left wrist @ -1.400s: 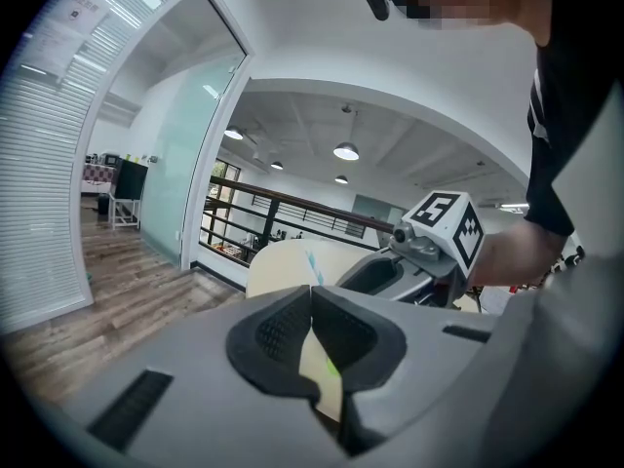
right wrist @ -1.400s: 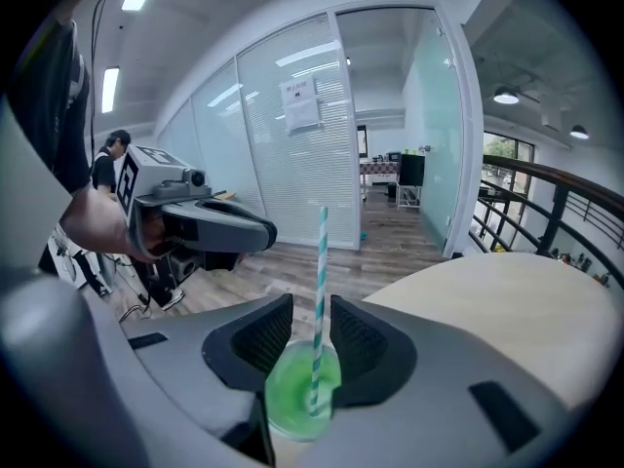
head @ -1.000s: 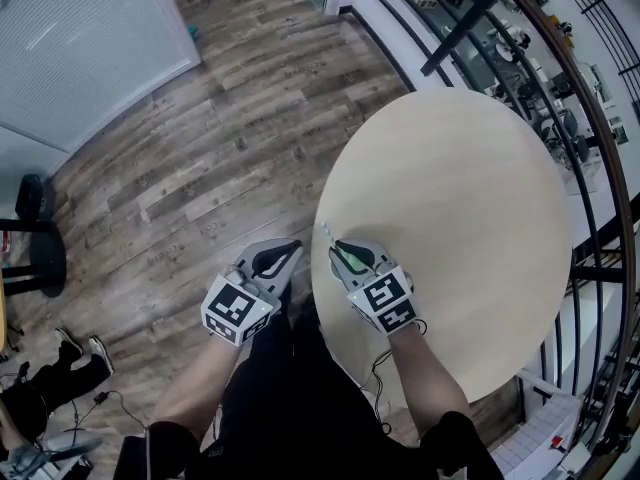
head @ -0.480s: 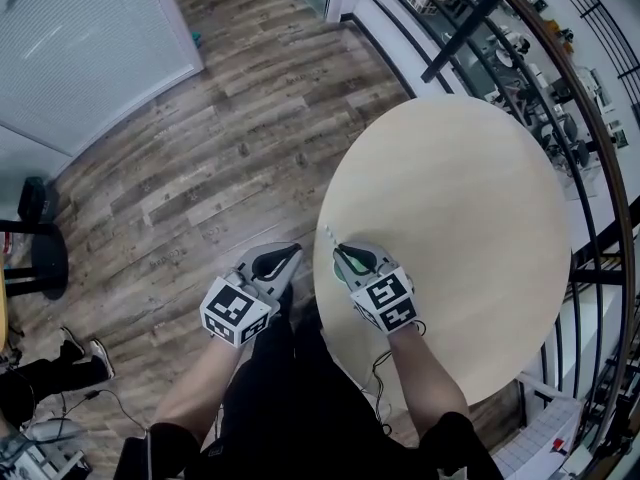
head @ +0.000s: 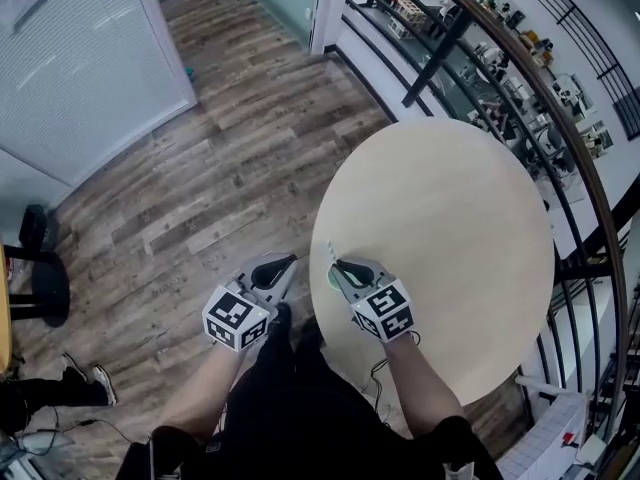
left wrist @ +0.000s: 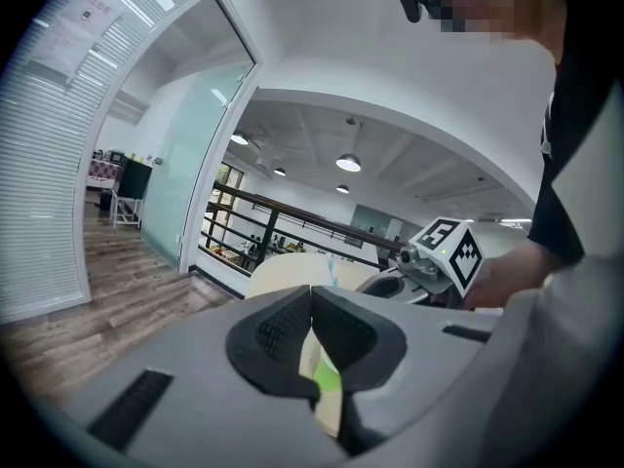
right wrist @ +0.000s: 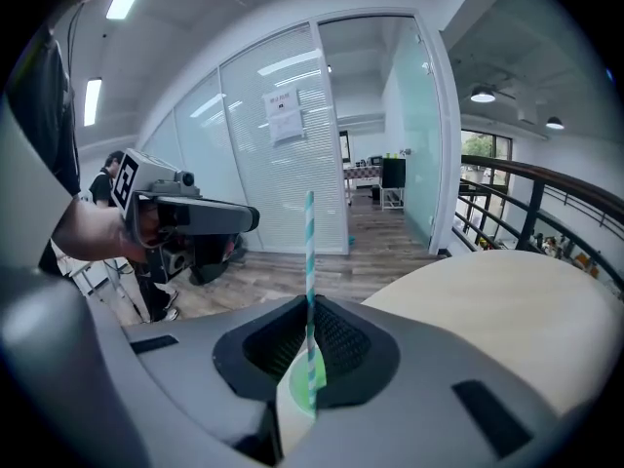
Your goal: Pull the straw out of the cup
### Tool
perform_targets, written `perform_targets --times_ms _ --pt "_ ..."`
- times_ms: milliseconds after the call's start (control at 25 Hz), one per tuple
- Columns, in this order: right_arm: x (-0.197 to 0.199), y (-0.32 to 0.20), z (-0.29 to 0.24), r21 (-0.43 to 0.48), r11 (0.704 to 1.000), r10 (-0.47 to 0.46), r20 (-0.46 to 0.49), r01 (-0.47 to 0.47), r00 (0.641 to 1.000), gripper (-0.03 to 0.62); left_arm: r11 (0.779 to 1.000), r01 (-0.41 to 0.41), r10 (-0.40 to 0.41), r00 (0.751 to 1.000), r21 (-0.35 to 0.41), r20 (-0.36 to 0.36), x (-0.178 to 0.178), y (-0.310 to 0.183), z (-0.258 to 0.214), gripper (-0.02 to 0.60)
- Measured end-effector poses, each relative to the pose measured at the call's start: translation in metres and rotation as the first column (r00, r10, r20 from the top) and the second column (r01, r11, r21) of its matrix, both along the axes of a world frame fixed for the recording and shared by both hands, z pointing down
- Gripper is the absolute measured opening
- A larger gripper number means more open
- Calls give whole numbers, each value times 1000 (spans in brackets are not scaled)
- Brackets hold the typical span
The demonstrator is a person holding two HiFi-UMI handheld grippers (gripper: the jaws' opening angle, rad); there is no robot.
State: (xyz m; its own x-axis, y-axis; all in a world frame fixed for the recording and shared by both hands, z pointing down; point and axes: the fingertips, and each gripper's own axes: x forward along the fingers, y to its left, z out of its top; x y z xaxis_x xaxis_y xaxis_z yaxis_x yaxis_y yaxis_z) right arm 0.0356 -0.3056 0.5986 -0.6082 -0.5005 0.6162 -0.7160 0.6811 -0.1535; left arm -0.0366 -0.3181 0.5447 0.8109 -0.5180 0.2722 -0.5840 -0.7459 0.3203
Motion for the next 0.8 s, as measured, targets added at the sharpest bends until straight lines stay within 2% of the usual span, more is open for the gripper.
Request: perform_targets --times_ms 240,440,640,800 --pt "7 16 -42 55 996 70 83 -75 994 40 998 -52 52 999 32 -10 9 14 -30 8" --pt "15 17 -72 115 981 139 137 -155 981 40 991 -121 123 992 56 -22 16 14 -48 8" --pt "22 27 -101 139 952 243 209 -274 947 40 977 -209 210 978 51 -14 17 24 -54 8" --pt "33 43 -115 163 920 316 224 -355 922 40 955 -292 294 956 55 -18 30 34 -59 8"
